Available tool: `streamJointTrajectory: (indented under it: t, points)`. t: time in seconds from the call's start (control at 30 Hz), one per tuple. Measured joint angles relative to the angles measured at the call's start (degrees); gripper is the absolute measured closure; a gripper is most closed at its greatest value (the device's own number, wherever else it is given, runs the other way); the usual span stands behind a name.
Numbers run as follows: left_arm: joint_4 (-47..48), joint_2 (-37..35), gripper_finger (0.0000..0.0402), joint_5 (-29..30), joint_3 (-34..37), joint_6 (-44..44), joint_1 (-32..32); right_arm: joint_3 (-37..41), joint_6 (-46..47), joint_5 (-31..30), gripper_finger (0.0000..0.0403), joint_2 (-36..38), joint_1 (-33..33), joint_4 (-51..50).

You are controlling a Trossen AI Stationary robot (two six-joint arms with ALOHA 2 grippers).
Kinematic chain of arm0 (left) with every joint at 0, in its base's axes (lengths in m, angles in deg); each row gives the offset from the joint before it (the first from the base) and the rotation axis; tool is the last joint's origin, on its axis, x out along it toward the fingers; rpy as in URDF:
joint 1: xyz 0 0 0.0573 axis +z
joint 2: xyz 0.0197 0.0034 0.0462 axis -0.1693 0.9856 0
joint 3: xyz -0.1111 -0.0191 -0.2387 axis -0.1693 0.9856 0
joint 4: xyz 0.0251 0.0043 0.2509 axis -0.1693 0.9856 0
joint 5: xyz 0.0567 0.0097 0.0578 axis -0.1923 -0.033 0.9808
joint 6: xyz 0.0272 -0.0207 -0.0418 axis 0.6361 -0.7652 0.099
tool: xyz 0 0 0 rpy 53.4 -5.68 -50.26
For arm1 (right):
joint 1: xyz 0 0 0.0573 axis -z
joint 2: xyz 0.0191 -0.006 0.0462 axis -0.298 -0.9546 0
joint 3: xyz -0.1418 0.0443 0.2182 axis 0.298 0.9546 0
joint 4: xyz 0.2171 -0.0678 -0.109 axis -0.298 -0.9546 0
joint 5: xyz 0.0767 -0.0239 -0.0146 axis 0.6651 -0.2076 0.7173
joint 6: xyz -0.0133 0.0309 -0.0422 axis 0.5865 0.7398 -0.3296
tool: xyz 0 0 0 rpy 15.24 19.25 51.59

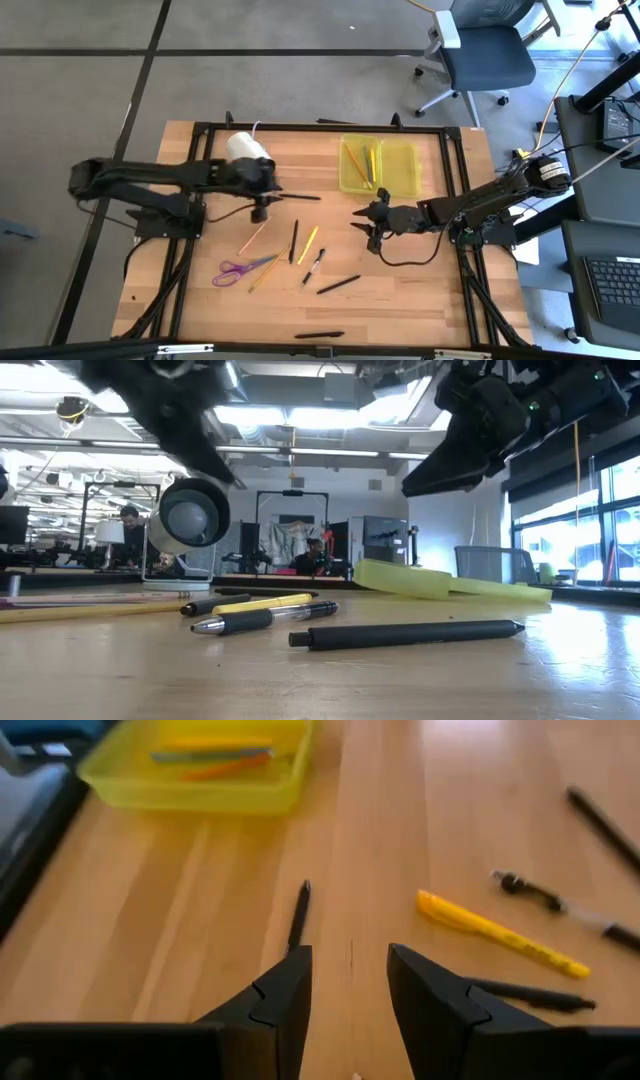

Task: Pick & place school supplies into a supply box
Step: Put the black pen into the yellow supply box

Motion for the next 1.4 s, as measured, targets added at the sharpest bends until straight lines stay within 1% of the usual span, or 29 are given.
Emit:
streamJointTrajectory:
  t: [0.07,0.2,0.33,0.5,0.8,1.0,1.23,1.4]
  points:
    - [1.0,5.4,0.0274,0.0,-3.4,1.3,-0.1,0.4,0.3,0.0,0.0253,0.0,0.0,-0.2]
    - [2.2,14.1,0.0274,0.0,-9.0,3.7,-0.1,1.0,0.4,0.0,0.0253,0.0,0.0,-0.1]
    - [5.1,20.4,0.0274,0.0,-13.1,6.0,-0.1,1.4,0.6,0.0,0.0253,0.0,0.0,-0.3]
    - [6.5,26.5,0.0274,0.1,-16.1,6.7,0.8,1.4,1.5,0.0,0.0253,-0.3,0.0,-0.6]
    - [4.9,34.8,0.0274,0.3,-16.7,8.0,4.9,1.4,1.7,0.0,0.0253,-0.3,0.0,-0.9]
    - [4.0,39.0,0.0274,0.3,-16.7,8.0,6.8,1.4,1.7,0.4,0.0253,-0.3,0.0,-1.0]
    - [3.5,41.6,0.0274,-0.3,-17.0,8.2,7.6,1.4,1.7,0.4,0.0253,-0.3,0.0,-1.5]
    - [3.8,41.8,0.0281,-0.4,-17.0,8.5,7.6,1.4,1.7,0.4,0.0253,-0.3,0.0,-1.5]
